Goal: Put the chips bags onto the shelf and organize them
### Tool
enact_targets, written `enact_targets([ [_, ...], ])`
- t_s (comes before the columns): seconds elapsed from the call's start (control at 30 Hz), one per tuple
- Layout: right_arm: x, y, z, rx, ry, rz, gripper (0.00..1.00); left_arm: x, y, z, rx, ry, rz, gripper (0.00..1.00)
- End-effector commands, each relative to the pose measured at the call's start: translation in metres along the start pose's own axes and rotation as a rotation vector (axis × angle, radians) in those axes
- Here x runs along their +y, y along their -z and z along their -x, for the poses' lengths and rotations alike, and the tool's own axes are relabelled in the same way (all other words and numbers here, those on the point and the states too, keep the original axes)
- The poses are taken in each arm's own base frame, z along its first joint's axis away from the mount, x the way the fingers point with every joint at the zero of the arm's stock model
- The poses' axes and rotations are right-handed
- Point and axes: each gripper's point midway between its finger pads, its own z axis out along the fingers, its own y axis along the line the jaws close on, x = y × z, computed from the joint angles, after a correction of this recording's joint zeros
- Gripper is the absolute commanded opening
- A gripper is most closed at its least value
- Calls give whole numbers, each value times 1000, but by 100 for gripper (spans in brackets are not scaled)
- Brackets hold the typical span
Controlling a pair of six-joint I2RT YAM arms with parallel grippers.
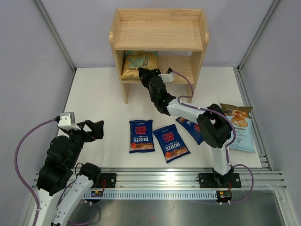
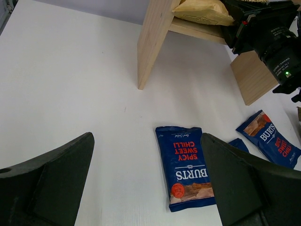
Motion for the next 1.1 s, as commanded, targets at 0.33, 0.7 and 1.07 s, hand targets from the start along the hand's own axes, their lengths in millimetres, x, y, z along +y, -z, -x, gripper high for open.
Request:
enact_targets([
  [0.33, 4, 21, -10, 91, 50, -113, 74, -6, 2, 12, -55, 0, -36, 99],
  [0.7, -6, 45, 12, 122, 99, -223, 98, -5, 3, 13, -63, 4, -34, 99],
  [1.07, 5, 78, 26, 203, 178, -172, 100, -6, 2, 11, -56, 2, -37, 99],
])
